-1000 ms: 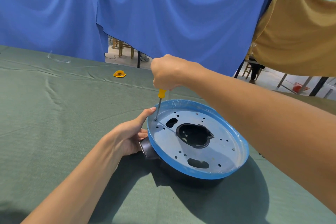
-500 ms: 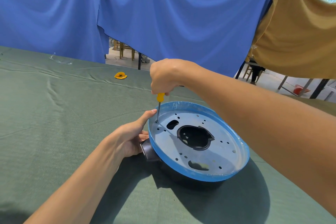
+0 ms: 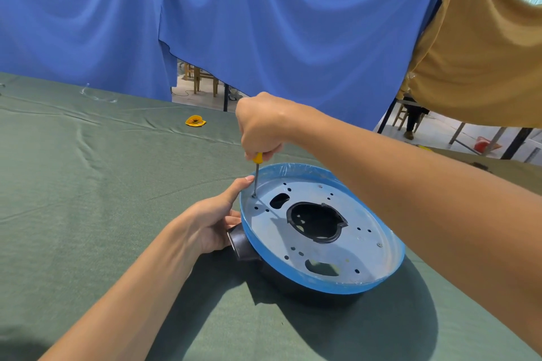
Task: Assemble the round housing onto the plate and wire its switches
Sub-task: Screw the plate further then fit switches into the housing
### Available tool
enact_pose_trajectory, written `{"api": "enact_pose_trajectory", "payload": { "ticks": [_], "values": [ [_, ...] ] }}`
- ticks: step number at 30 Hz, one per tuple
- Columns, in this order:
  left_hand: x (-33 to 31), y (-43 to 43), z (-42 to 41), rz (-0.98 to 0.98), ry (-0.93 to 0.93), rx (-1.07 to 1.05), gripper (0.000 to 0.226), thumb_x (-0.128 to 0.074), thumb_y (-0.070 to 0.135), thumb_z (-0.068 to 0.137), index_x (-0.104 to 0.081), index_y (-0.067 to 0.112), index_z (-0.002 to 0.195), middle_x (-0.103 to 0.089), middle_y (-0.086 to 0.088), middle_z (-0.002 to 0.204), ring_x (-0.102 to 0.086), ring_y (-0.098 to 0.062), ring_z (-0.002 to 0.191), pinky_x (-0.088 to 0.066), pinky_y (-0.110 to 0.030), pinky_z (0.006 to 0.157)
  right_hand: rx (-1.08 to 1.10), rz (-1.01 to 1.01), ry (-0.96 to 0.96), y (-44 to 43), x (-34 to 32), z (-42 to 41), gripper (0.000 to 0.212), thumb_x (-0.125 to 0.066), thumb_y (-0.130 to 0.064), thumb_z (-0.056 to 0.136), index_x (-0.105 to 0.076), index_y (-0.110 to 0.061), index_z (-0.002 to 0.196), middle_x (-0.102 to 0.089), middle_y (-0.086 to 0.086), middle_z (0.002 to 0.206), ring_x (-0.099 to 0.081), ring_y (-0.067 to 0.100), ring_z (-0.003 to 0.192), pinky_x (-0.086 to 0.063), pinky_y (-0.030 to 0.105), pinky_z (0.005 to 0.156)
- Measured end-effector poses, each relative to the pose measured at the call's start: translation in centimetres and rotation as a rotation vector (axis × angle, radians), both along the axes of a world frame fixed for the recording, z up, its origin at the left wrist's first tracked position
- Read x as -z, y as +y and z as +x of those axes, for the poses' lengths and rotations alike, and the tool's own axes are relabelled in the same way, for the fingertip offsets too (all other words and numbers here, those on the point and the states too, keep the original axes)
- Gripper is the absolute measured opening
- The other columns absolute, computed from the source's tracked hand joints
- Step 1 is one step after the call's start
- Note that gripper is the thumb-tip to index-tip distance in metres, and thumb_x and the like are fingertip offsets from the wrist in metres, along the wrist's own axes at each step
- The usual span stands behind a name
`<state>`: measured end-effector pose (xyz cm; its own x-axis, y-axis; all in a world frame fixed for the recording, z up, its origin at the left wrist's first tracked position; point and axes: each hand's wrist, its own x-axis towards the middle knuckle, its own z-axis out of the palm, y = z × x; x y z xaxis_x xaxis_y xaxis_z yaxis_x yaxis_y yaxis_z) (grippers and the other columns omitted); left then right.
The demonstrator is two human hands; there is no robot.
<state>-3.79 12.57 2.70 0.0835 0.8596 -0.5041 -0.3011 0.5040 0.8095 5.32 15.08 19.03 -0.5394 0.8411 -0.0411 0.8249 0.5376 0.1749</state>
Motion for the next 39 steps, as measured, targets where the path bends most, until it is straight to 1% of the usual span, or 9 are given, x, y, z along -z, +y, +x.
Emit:
{"api": "enact_pose_trajectory", "payload": {
  "ticks": [7, 10, 13, 16, 19, 23, 29, 36, 39],
  "values": [
    [0.2, 0.2, -0.1, 0.005, -0.007, 0.027, 0.060, -0.084, 0.059, 0.049, -0.075, 0.000, 0.057, -0.074, -0.019, 0.080, -0.073, -0.033, 0.067, -0.062, -0.046, 0.062, -0.026, 0.069, -0.008, -0.2, 0.5, 0.7, 0.031, -0.056, -0.017, 0.095, -0.047, -0.009, 0.066, -0.053, 0.001, 0.045, -0.044, 0.005, 0.023, -0.027, 0.008, 0.026],
    [0.2, 0.1, -0.1, 0.006, -0.008, 0.035, 0.062, -0.085, 0.059, 0.044, -0.077, 0.000, 0.063, -0.074, -0.020, 0.085, -0.073, -0.032, 0.069, -0.062, -0.045, 0.065, -0.034, -0.029, -0.043, -0.5, -0.1, 0.5, 0.035, -0.066, -0.034, 0.089, -0.050, -0.012, 0.067, -0.053, -0.003, 0.050, -0.052, 0.009, 0.037, -0.034, 0.010, 0.032],
    [0.1, 0.1, -0.2, 0.001, -0.015, 0.032, 0.064, -0.085, 0.058, 0.045, -0.077, -0.001, 0.067, -0.074, -0.021, 0.087, -0.073, -0.032, 0.068, -0.062, -0.043, 0.062, -0.044, -0.080, -0.086, -0.6, -0.2, 0.5, 0.017, -0.070, -0.015, 0.085, -0.058, -0.012, 0.074, -0.061, 0.000, 0.062, -0.063, 0.015, 0.054, -0.045, 0.018, 0.044],
    [0.2, 0.3, -0.2, -0.001, -0.023, 0.014, 0.072, -0.086, 0.057, 0.049, -0.073, -0.004, 0.085, -0.074, -0.023, 0.094, -0.073, -0.035, 0.076, -0.062, -0.048, 0.070, -0.047, -0.043, 0.009, -0.2, 0.3, 1.2, 0.025, -0.071, -0.012, 0.082, -0.056, -0.013, 0.063, -0.058, -0.002, 0.043, -0.067, 0.017, 0.058, -0.042, 0.018, 0.045],
    [0.2, 0.2, -0.1, -0.011, -0.022, 0.010, 0.067, -0.083, 0.058, 0.062, -0.072, -0.003, 0.087, -0.074, -0.022, 0.091, -0.073, -0.035, 0.076, -0.062, -0.047, 0.071, 0.013, -0.042, 0.114, 0.1, 0.9, 1.8, 0.023, -0.061, -0.010, 0.081, -0.057, -0.009, 0.058, -0.059, -0.002, 0.039, -0.063, 0.015, 0.049, -0.038, 0.016, 0.039],
    [0.1, 0.1, 0.0, -0.013, -0.004, 0.004, 0.060, -0.079, 0.059, 0.069, -0.076, -0.001, 0.062, -0.073, -0.020, 0.088, -0.071, -0.032, 0.073, -0.063, -0.046, 0.070, 0.134, -0.094, 0.196, 0.3, 1.2, 1.8, 0.024, -0.052, -0.007, 0.081, -0.058, -0.003, 0.059, -0.058, 0.001, 0.037, -0.042, 0.011, 0.024, -0.032, 0.010, 0.032],
    [-0.1, -0.1, -0.1, -0.016, -0.001, 0.003, 0.061, -0.081, 0.058, 0.067, -0.075, -0.003, 0.073, -0.073, -0.020, 0.086, -0.072, -0.032, 0.071, -0.062, -0.048, 0.070, 0.157, -0.178, 0.059, 0.1, -0.5, 2.5, 0.023, -0.063, -0.026, 0.081, -0.054, -0.009, 0.069, -0.053, 0.002, 0.047, -0.042, 0.018, 0.037, -0.034, 0.015, 0.041],
    [-0.2, -0.3, 0.0, -0.016, -0.005, 0.003, 0.060, -0.080, 0.058, 0.068, -0.076, -0.001, 0.060, -0.073, -0.021, 0.091, -0.072, -0.033, 0.076, -0.062, -0.045, 0.076, 0.032, -0.030, 0.083, 0.1, 0.4, 2.0, 0.015, -0.057, -0.010, 0.083, -0.061, -0.008, 0.069, -0.067, 0.000, 0.052, -0.056, 0.015, 0.050, -0.037, 0.015, 0.040],
    [-0.1, -0.2, 0.0, -0.017, -0.005, -0.001, 0.062, -0.080, 0.059, 0.068, -0.075, -0.003, 0.075, -0.072, -0.023, 0.099, -0.071, -0.034, 0.083, -0.060, -0.048, 0.083, 0.092, -0.026, -0.013, 0.0, 0.3, 1.7, 0.021, -0.050, -0.005, 0.087, -0.067, -0.003, 0.074, -0.071, 0.004, 0.066, -0.050, 0.016, 0.045, -0.032, 0.011, 0.029]
  ]
}}
